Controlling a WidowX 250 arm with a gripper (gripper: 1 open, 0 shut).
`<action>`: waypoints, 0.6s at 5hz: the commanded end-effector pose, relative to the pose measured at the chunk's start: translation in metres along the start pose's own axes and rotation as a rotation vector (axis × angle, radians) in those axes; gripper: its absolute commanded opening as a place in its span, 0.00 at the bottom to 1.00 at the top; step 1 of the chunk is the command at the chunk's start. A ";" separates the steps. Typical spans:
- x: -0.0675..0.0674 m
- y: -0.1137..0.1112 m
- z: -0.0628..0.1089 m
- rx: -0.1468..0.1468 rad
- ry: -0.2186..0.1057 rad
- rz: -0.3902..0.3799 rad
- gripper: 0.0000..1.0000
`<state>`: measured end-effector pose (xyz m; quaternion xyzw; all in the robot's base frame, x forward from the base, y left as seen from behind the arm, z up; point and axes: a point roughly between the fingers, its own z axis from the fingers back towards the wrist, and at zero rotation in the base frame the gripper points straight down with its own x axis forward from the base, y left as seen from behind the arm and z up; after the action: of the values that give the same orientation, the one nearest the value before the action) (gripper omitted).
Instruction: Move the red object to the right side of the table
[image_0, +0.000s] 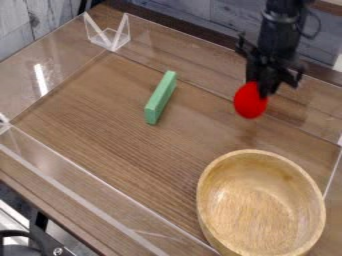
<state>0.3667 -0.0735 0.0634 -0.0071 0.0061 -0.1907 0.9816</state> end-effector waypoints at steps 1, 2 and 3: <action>0.011 -0.002 0.018 0.014 -0.051 -0.027 0.00; 0.009 0.002 0.017 0.015 -0.032 -0.040 0.00; 0.009 0.006 0.009 0.016 -0.016 -0.058 0.00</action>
<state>0.3664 -0.0718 0.0495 -0.0031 0.0329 -0.2196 0.9750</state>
